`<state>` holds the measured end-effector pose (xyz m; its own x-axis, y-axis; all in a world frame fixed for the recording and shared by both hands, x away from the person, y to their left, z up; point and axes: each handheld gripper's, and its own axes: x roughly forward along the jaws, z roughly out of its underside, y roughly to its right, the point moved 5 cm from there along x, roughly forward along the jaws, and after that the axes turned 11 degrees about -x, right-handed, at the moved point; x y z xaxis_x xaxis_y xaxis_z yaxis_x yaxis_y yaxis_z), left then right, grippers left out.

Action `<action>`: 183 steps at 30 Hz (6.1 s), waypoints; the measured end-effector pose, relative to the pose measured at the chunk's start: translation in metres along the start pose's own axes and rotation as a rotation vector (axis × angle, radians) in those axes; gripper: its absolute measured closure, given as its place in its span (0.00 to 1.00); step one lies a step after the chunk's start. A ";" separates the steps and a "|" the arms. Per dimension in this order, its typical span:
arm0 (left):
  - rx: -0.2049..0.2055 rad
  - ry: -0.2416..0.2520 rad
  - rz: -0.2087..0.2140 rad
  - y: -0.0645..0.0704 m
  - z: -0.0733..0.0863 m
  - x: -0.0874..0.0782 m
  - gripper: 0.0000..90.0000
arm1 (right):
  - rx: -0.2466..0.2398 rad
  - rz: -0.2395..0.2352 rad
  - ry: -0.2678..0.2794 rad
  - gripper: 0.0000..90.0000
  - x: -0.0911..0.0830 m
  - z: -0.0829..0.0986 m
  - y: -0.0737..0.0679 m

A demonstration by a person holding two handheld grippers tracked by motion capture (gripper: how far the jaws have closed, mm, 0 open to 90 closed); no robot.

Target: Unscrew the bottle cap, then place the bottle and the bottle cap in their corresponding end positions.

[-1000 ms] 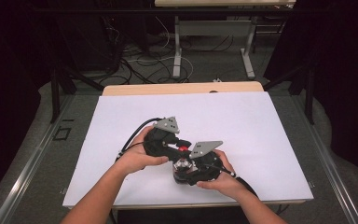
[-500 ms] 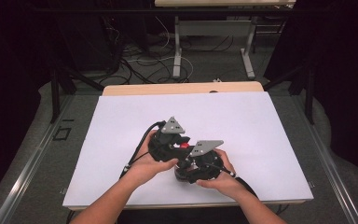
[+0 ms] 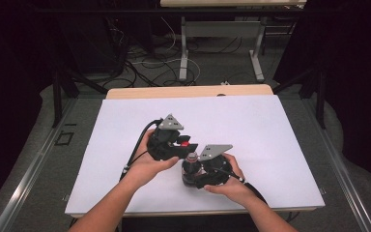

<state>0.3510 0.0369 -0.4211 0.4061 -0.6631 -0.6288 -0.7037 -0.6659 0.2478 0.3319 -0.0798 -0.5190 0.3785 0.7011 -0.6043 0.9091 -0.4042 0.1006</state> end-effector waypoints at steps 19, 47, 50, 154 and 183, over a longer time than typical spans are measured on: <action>-0.112 0.026 -0.108 -0.047 0.005 -0.012 0.68 | 0.027 0.045 0.006 0.33 -0.002 0.003 0.011; -0.346 0.111 -0.212 -0.122 0.049 -0.031 0.68 | 0.091 0.195 0.018 0.33 -0.015 -0.008 0.057; -0.347 0.109 -0.215 -0.126 0.053 -0.033 0.68 | 0.109 0.215 0.019 0.33 -0.015 -0.014 0.065; -0.366 0.047 -0.188 -0.128 0.071 -0.017 0.68 | 0.209 0.339 -0.212 0.00 0.049 0.020 0.121; -0.281 -0.049 -0.144 -0.097 0.080 0.030 0.68 | 0.298 0.366 -0.152 0.00 -0.040 0.088 0.097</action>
<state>0.3848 0.1087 -0.5235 0.4566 -0.5428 -0.7049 -0.4499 -0.8244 0.3434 0.3897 -0.1983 -0.5546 0.6141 0.3965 -0.6824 0.6233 -0.7740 0.1111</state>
